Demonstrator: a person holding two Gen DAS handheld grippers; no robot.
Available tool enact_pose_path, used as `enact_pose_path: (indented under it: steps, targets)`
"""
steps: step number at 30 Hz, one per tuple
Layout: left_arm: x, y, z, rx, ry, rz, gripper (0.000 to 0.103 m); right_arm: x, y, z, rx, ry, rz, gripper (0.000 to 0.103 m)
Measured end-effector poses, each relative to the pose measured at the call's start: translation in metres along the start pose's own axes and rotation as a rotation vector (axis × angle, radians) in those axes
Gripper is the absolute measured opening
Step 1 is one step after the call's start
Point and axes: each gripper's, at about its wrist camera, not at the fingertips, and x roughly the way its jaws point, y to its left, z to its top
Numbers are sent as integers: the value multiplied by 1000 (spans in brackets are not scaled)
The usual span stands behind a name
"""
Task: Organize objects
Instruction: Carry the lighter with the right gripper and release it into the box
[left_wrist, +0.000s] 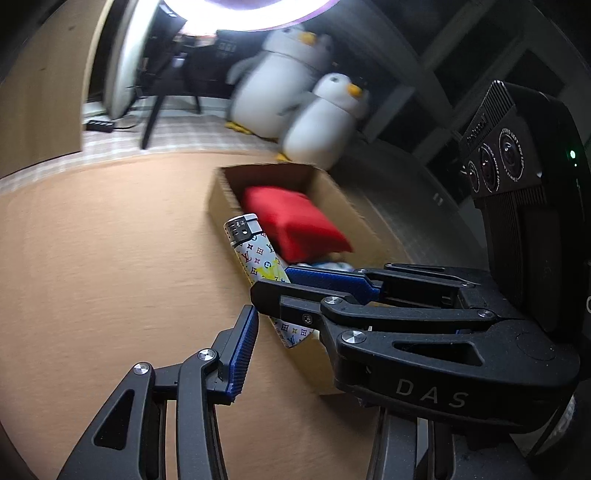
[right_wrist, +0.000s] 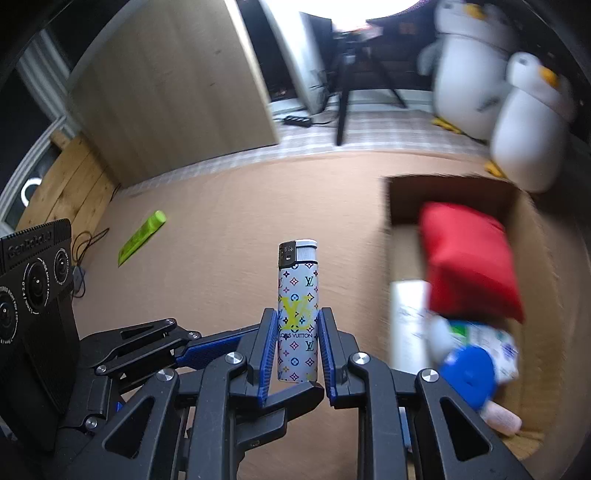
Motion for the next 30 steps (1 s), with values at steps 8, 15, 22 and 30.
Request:
enact_pose_path:
  steps: [8, 15, 22, 30]
  targets:
    - [43, -44, 6, 48, 58, -30, 36, -30, -51, -22, 77, -42, -19, 21]
    - [70, -67, 10, 85, 92, -40, 36, -40, -87, -34, 132, -54, -32, 21]
    - [76, -85, 11, 125, 100, -34, 36, -49, -106, -39, 158, -70, -43, 21]
    - [72, -84, 15, 142, 85, 38, 77, -58, -121, -44, 207, -99, -59, 52]
